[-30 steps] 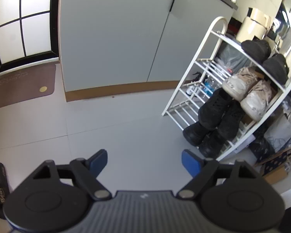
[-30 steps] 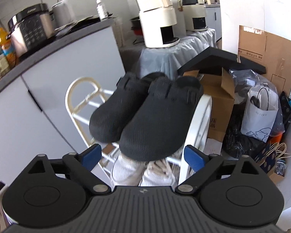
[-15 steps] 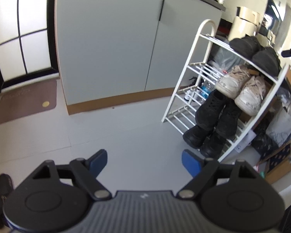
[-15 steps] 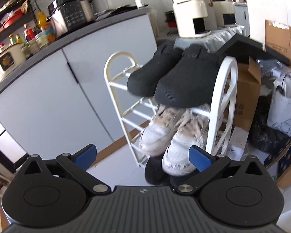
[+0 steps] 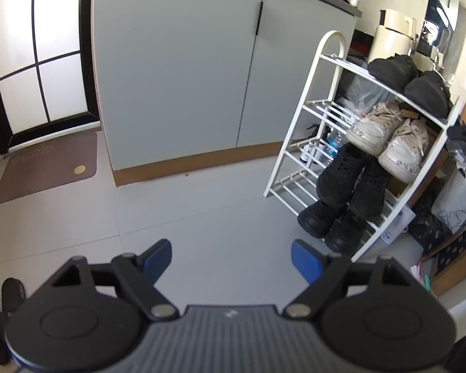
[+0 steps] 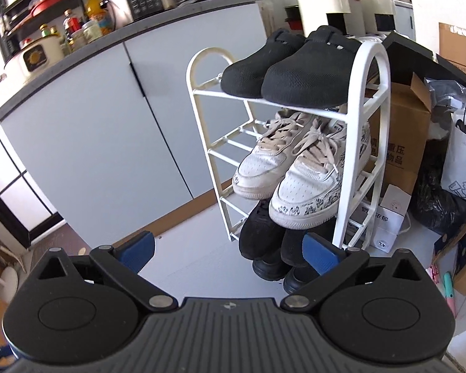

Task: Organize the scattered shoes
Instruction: 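Open the right gripper and withdraw it from the rack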

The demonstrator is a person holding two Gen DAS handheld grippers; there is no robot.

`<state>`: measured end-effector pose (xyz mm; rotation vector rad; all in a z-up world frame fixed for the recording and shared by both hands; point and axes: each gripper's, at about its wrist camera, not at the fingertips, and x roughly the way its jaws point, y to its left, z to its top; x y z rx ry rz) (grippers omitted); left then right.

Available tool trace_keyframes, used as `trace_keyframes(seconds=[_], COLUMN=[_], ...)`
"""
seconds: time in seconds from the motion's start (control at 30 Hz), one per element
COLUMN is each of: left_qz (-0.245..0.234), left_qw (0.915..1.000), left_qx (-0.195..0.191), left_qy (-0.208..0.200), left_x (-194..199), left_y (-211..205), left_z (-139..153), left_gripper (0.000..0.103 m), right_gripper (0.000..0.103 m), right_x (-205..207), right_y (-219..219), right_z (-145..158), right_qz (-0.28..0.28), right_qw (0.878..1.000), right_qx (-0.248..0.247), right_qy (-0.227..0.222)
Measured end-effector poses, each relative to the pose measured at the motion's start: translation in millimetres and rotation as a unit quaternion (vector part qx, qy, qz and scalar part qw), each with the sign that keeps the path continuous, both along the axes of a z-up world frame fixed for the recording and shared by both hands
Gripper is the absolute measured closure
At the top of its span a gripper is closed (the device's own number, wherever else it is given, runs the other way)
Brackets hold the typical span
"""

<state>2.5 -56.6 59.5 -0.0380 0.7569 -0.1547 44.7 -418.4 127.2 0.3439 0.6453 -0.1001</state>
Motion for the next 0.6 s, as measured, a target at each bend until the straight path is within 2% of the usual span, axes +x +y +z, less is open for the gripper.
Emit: trace_keyframes(seconds=[0.17, 0.4, 0.6], left_qz=[-0.003, -0.01, -0.034], left_qw=[1.0, 0.9999, 0.9992], left_qx=[0.006, 0.014, 0.019], left_qy=[-0.003, -0.002, 0.008], left_x=[2, 8, 16], left_y=[-11, -26, -42], left_z=[-2, -8, -15], left_gripper=[0.011, 0.006, 0.001], right_gripper=[0.0, 0.0, 0.0], right_x=[-6, -6, -9], right_y=[8, -2, -2], right_z=[-21, -58, -65], right_qz=[0.012, 0.0, -0.016], right_qw=[1.0, 1.0, 1.0], right_qx=[-0.015, -0.006, 0.007], right_qy=[-0.014, -0.008, -0.003])
